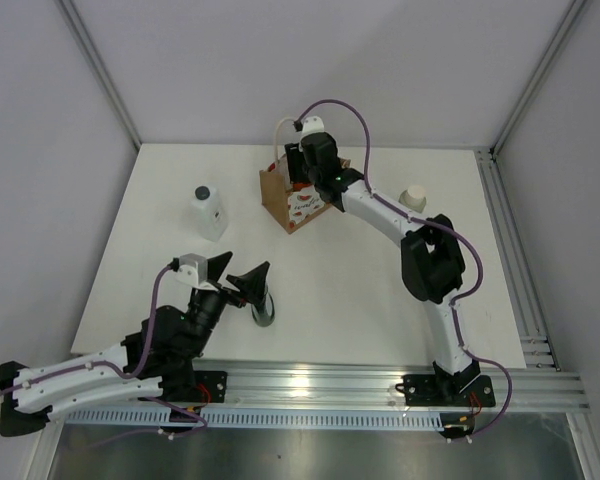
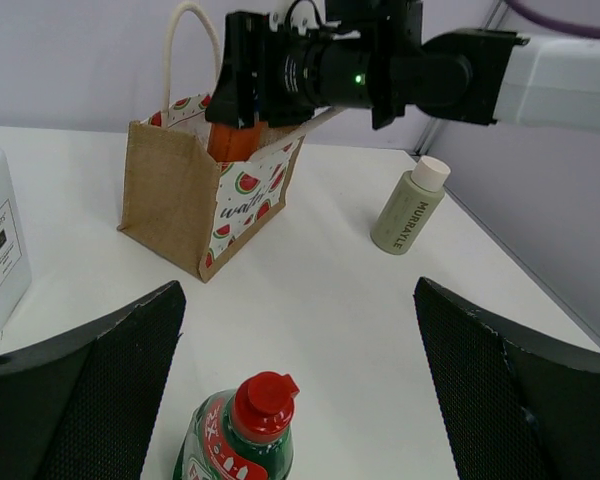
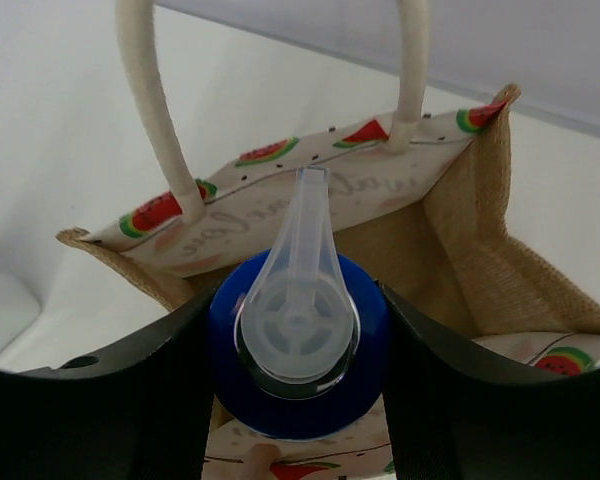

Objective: Place the personal care products into the canvas bag

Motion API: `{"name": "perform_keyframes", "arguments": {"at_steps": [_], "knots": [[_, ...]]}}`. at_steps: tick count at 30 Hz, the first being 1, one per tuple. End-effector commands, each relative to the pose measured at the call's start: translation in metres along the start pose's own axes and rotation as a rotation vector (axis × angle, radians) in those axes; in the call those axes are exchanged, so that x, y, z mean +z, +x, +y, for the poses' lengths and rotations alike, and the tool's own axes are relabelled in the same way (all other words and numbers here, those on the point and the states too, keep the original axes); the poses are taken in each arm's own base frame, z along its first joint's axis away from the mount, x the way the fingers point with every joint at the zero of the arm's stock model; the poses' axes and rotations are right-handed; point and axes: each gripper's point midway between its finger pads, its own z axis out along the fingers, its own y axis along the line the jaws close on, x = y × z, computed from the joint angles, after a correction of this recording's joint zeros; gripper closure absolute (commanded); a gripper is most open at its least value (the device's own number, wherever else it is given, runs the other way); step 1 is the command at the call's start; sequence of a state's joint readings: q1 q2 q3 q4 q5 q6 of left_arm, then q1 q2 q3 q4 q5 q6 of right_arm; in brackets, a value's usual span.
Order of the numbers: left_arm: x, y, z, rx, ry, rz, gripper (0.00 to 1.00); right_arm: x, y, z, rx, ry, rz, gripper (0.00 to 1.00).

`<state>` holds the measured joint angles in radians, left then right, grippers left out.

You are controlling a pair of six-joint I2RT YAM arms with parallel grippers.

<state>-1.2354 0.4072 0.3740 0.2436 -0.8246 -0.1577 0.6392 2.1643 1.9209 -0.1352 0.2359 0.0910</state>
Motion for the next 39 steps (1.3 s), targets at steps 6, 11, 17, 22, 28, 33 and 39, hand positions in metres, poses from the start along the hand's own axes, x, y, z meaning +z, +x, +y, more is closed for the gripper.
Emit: {"name": "perform_keyframes", "arguments": {"at_steps": [6, 11, 17, 22, 28, 33, 39], "knots": [[-0.001, -0.008, -0.003, -0.053, 0.009, -0.027, 0.01, 0.012, -0.020, 0.013, 0.053, -0.034, -0.134, 1.00], [-0.001, -0.008, -0.002, -0.051, 0.005, -0.028, 0.01, 0.024, 0.006, 0.015, 0.040, -0.029, -0.093, 0.98], [-0.001, -0.008, -0.003, -0.050, 0.009, -0.027, 0.01, 0.029, 0.016, 0.015, 0.047, -0.023, -0.073, 0.79], [-0.001, -0.009, -0.003, -0.051, 0.009, -0.027, 0.01, 0.028, 0.016, 0.013, 0.049, -0.017, -0.060, 0.51], [-0.001, -0.009, -0.004, -0.052, 0.012, -0.027, 0.01, 0.023, 0.012, 0.012, 0.050, -0.010, -0.046, 0.44], [-0.001, -0.008, -0.003, -0.050, 0.011, -0.025, 0.01, 0.016, 0.008, 0.011, 0.045, -0.004, -0.030, 0.39], [-0.001, -0.009, -0.003, -0.052, 0.012, -0.027, 0.01, 0.004, -0.010, 0.008, 0.026, 0.007, -0.042, 0.33]]}}
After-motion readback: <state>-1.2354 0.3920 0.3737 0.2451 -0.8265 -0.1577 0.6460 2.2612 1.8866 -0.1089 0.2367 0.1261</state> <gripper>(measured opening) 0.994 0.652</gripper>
